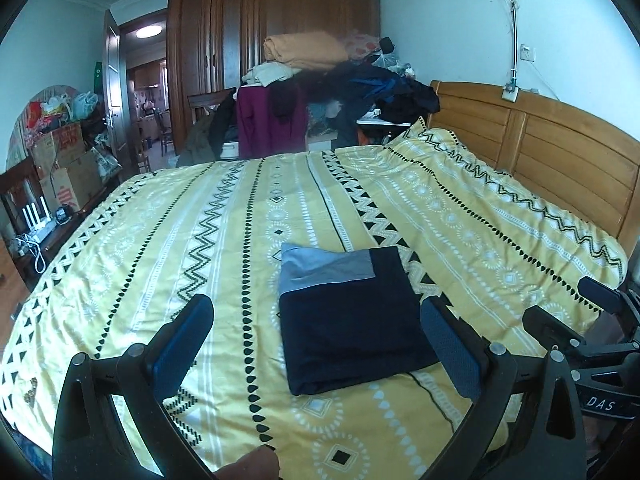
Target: Fold small clothes
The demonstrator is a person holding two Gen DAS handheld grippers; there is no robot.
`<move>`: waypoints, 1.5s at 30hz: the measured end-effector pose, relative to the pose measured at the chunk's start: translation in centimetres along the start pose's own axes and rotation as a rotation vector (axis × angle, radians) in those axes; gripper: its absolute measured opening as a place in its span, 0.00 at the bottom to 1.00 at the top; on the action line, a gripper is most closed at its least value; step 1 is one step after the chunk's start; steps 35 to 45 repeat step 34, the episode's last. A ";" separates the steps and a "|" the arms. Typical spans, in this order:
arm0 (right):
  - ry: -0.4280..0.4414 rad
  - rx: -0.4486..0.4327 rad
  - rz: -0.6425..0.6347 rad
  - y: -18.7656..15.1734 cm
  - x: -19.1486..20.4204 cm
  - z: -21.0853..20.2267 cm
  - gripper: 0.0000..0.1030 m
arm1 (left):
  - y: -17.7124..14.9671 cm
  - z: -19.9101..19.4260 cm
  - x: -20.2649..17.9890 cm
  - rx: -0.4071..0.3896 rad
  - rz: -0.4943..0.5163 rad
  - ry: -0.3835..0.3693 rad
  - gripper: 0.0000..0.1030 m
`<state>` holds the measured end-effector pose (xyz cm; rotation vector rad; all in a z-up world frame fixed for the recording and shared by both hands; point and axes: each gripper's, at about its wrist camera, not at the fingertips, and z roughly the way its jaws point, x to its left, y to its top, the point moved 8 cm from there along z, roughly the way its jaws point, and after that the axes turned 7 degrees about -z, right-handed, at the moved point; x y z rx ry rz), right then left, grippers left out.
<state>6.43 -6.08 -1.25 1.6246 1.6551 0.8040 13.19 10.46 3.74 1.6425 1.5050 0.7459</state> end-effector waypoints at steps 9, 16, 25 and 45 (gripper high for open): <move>-0.009 0.049 0.012 -0.6 0.1 0.5 1.00 | -0.2 0.0 -0.1 -0.005 0.022 0.004 1.00; 0.013 0.049 0.034 -0.5 -0.1 0.8 1.00 | -0.3 0.2 -0.3 -0.001 0.034 -0.001 1.00; 0.026 0.074 0.045 -1.1 -0.5 1.7 1.00 | -0.2 0.2 -0.8 -0.006 0.041 -0.007 1.00; 0.005 0.061 0.041 -0.9 -0.6 1.7 1.00 | -0.5 0.5 -1.5 -0.001 0.055 -0.011 1.00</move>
